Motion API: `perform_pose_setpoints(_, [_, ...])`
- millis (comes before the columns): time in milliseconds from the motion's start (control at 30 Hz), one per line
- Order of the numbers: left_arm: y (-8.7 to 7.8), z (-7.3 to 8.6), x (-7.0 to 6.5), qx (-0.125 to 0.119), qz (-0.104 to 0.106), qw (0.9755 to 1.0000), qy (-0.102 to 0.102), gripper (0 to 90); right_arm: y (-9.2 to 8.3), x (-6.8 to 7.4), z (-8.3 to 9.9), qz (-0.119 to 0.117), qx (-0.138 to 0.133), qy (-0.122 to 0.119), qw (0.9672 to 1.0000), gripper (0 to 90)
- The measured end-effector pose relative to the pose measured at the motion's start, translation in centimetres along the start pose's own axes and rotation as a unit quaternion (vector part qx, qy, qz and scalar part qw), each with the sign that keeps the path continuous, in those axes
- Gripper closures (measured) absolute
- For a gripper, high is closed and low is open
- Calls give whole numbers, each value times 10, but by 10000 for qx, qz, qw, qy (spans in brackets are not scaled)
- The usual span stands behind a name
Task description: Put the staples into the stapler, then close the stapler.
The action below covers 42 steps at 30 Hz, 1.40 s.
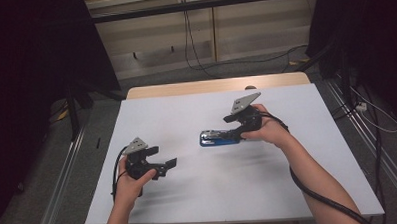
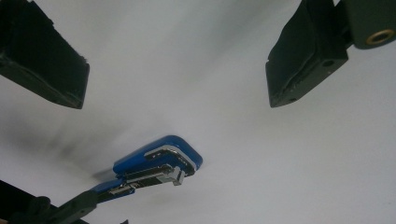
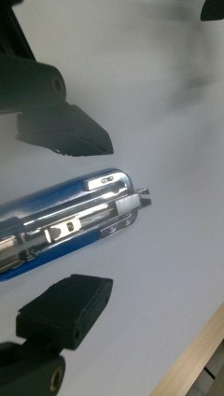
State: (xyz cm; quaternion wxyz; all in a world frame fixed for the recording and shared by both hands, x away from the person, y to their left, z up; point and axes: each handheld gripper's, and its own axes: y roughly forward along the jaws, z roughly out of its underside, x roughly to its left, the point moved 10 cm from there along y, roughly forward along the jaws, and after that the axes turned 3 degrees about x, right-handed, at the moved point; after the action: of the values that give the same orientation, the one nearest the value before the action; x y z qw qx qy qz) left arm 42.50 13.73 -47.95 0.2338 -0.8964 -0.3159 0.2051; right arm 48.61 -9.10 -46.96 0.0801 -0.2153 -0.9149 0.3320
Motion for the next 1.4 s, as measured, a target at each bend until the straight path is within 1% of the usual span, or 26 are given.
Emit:
perform_pose_setpoints(100, [1,-1,-1,-17,24,10000,5,62,-10,-1,7,278,-18,155,9995,212])
perform_pose_setpoints(167, [2,-2,-2,-14,47,10000,-1,62,-17,-3,12,472,-34,361,9982,183])
perform_pose_setpoints(200, [3,-2,-3,-11,53,10000,13,62,-21,-5,16,586,-17,403,9975,166])
perform_pose_setpoints(333, [7,0,-5,33,98,9999,23,62,-34,-6,30,859,54,526,9949,165])
perform_pose_setpoints(433, [10,-1,-8,51,146,9999,45,66,-44,-8,40,1095,49,693,9916,146])
perform_pose_setpoints(500, [14,-1,-9,92,161,9998,78,66,-51,-10,46,1293,34,817,9882,132])
perform_pose_setpoints(567, [16,-2,-9,98,164,9998,91,66,-57,-9,50,1391,-90,885,9863,131])
perform_pose_setpoints(600, [17,-2,-10,91,164,9998,78,67,-60,-8,52,1478,-175,905,9847,131])
perform_pose_setpoints(667, [19,-3,-10,104,164,9998,81,68,-64,-5,55,1525,-333,976,9829,131])
perform_pose_setpoints(700, [21,-3,-11,107,173,9998,86,68,-65,-5,57,1559,-366,1023,9818,131])
perform_pose_setpoints(800, [24,-3,-11,146,163,9997,130,71,-69,-4,65,1677,-376,1089,9791,131])
perform_pose_setpoints(833, [25,-4,-12,125,176,9997,109,72,-71,-4,67,1734,-387,1116,9777,131])
perform_pose_setpoints(900, [27,-5,-11,109,167,9997,126,78,-75,-4,68,1785,-440,1132,9764,132])
perform_pose_setpoints(967, [28,-7,-10,55,162,9998,75,86,-78,-3,70,1823,-373,1153,9758,135])
perform_pose_setpoints(1000, [29,-8,-10,52,152,9998,84,96,-79,-3,71,1849,-370,1180,9749,138])
perform_pose_setpoints(1033, [29,-9,-9,55,146,9999,70,101,-80,-3,73,1847,-347,1279,9738,144])
perform_pose_setpoints(1067, [30,-10,-9,58,122,9999,94,102,-81,-3,75,1877,-313,1321,9728,153])
perform_pose_setpoints(1133, [31,-12,-10,24,115,9999,126,111,-83,-4,79,1980,-298,1305,9710,164])
perform_pose_setpoints(1200, [33,-14,-10,5,78,9999,110,132,-83,-5,82,2043,-275,1347,9692,171])
perform_pose_setpoints(1267, [36,-17,-8,-30,-8,10000,57,161,-84,-6,84,2100,-294,1339,9680,215])
perform_pose_setpoints(1300, [38,-18,-7,-44,-60,10000,28,190,-85,-6,84,2111,-307,1363,9674,224])
perform_pose_setpoints(1333, [40,-18,-6,-33,-123,9999,5,219,-85,-6,85,2122,-325,1380,9669,256])
perform_pose_setpoints(1367, [41,-19,-5,-32,-163,9999,-12,227,-86,-6,86,2133,-303,1398,9665,297])
perform_pose_setpoints(1400, [43,-20,-5,-33,-161,9999,-15,246,-86,-6,88,2166,-272,1406,9657,320])
